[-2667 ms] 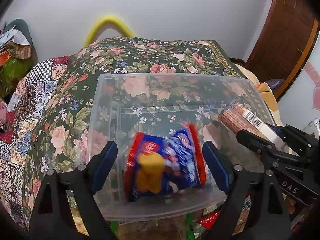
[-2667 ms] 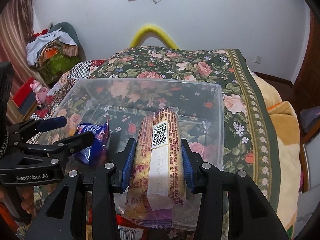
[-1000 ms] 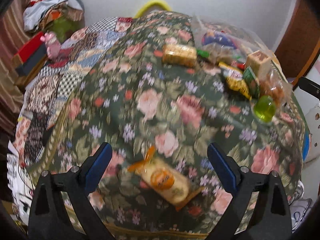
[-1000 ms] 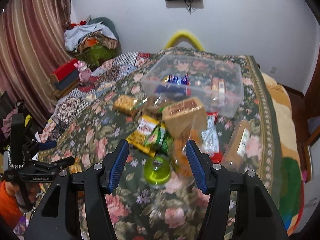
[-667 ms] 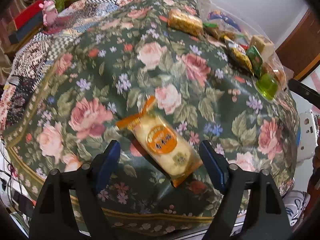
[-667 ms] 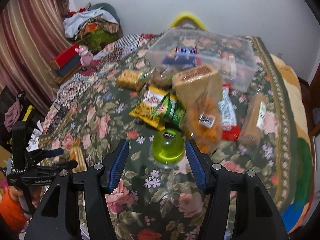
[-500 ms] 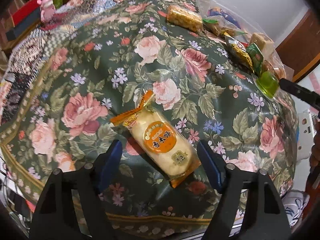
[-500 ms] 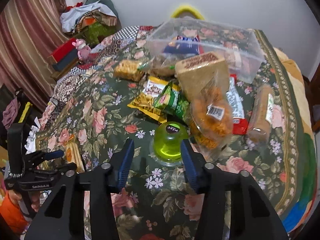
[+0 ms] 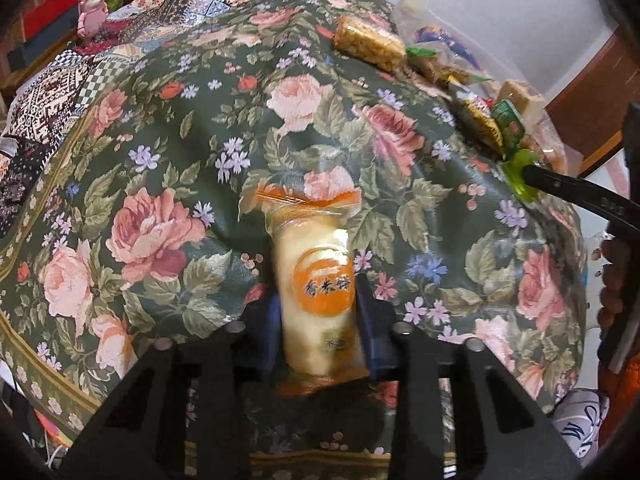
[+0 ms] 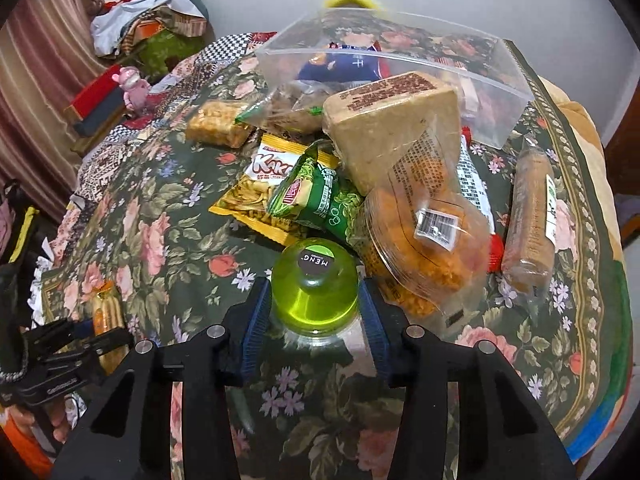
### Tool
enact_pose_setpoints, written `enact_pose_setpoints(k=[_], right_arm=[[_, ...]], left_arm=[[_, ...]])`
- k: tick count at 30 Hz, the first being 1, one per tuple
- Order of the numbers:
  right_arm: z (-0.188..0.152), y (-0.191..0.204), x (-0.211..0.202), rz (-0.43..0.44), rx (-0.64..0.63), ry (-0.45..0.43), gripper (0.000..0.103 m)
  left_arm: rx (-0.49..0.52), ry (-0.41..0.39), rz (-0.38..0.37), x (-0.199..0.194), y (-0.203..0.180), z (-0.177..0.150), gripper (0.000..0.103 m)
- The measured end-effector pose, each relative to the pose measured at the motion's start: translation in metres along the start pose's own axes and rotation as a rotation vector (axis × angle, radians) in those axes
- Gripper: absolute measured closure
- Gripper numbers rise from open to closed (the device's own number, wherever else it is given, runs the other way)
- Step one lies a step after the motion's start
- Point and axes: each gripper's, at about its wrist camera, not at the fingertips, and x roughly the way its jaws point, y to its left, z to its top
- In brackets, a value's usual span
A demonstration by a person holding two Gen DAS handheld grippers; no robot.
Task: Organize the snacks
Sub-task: 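Grasp the rice-cracker packet with left tool while right tool grasps green bottle, then place rice-cracker packet in box with left tool while right tool places green bottle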
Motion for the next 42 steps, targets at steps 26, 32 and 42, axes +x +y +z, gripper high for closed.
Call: enact_pose_setpoints(k=[26, 32, 42], right_arm=[[0.012, 0.007, -0.058, 0.078, -0.042, -0.165, 0.061], [0.024, -0.011, -0.086, 0.071, -0.023, -0.256, 0.061], [0.046, -0.062, -0.111, 0.029, 0.042, -0.359, 0.061]], left_arm=[[0.123, -0.221, -0.012, -0.060, -0.062, 0.076, 0.070], [0.172, -0.264, -0.021, -0.062, -0.092, 0.107, 0.070], [0.229, -0.317, -0.062, -0.061, -0.143, 0.171, 0.070]])
